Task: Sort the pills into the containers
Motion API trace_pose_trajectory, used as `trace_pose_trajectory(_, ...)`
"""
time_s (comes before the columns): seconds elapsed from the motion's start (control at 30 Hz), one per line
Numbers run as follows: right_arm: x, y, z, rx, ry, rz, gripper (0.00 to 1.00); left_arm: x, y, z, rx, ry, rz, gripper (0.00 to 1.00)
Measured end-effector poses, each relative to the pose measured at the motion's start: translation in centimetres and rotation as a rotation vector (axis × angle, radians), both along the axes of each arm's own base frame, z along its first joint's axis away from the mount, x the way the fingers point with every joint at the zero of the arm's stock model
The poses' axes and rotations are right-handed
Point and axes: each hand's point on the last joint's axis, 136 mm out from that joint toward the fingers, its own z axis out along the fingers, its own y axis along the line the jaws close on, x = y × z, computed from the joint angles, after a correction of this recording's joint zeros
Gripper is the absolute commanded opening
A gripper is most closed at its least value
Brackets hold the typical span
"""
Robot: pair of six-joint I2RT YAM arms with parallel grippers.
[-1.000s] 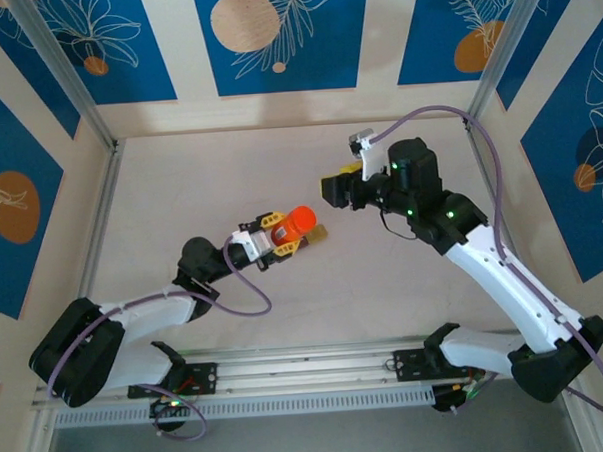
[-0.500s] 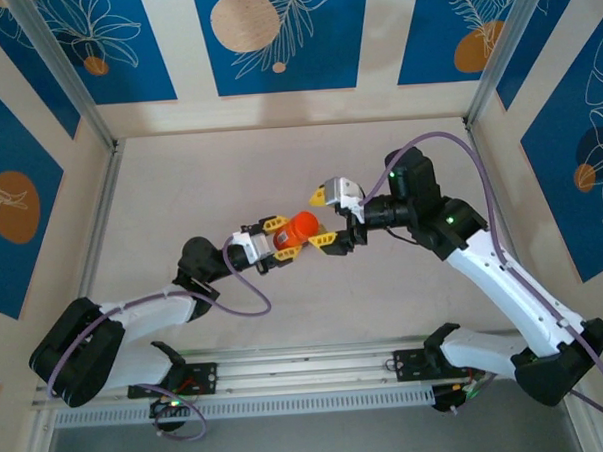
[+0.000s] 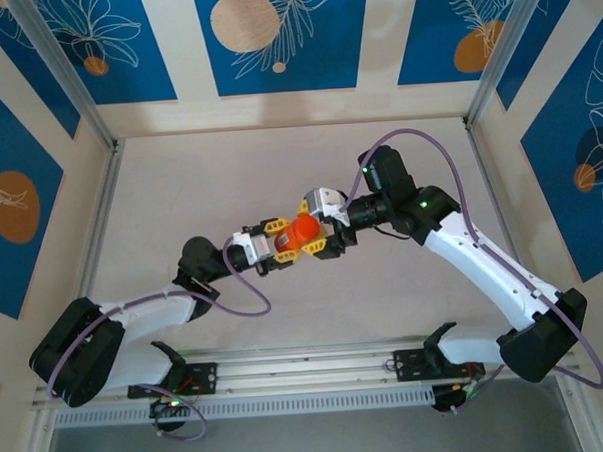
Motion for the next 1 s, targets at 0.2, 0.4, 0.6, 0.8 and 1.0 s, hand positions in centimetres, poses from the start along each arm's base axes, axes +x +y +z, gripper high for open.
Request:
trace_pose_trajectory(0.2,0.4,0.0,-0.1,-0.007,0.002,-0.023,0.51,-0.1,-0.1,0.0,0.003,0.001,-0.007,0.00)
trace_pose_trajectory(0.4,1.1,0.2,-0.3,-0.015,0.058,-0.100,0.49,0.4,0.0,-0.2,0.007,0.013,0.017,0.00)
trace_pose_trajectory(0.6,3.0,0.3,-1.5,-0.009,0.253,-0.314,0.41,1.6,0.3,-1.4,0.034,0.058,0.075,0.00)
trace_pose_trajectory(0.8,5.1,0.3,-3.0,-0.023,0.501,-0.585,0.32,3.0,0.7,-2.7,0.061,0.115,0.137,0.00)
trace_pose_trajectory(1.0,6.0,-0.2,-4.2,0.003,0.704,-0.864,0.27,4.4,1.0,-3.5,0.071,0.140,0.209,0.00)
